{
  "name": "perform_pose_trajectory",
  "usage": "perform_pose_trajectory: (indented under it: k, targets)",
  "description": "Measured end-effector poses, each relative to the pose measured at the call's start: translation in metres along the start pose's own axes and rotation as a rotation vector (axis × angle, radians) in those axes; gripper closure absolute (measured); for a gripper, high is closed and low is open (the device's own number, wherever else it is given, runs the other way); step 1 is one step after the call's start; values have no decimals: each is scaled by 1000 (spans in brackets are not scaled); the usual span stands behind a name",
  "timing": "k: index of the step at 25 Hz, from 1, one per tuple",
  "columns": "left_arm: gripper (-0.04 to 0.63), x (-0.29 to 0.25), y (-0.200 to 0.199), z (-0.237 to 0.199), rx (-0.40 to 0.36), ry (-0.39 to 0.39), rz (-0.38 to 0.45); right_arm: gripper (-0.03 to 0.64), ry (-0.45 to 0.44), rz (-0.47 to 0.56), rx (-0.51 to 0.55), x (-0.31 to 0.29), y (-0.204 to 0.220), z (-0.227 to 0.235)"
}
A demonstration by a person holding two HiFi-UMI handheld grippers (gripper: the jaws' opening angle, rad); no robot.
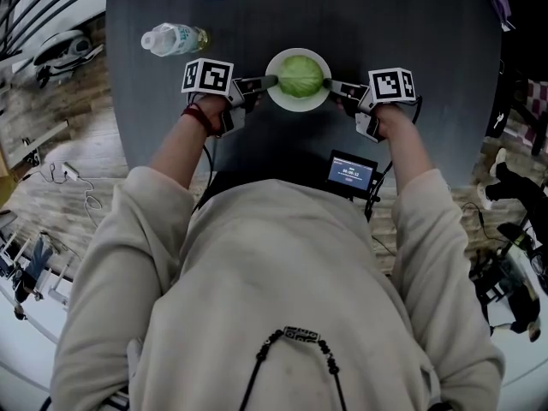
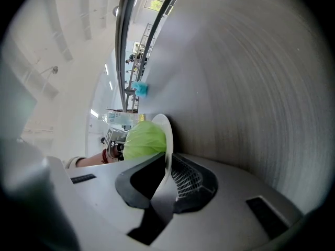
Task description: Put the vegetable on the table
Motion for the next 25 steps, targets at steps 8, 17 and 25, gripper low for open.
perform_pose_trajectory:
  k: [8,17,25]
  targets:
    - [418,2,2,7,-70,-16,-5,521,63,8,50,5,2,2]
    - [276,41,-6,3,-21,11,117,413,165,154,6,44,-3,10]
    - [393,64,11,13,-33,-9,145,470,163,227,67,62,-2,-15]
Point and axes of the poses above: the fingertips, and each gripper's own axes: x backward along the fingers, z to its right, y out of its underside, the point moved 1 cm from there along x, backward along the fingers, and after that the axes turned 4 degrees about z, right-handed, at the moved point
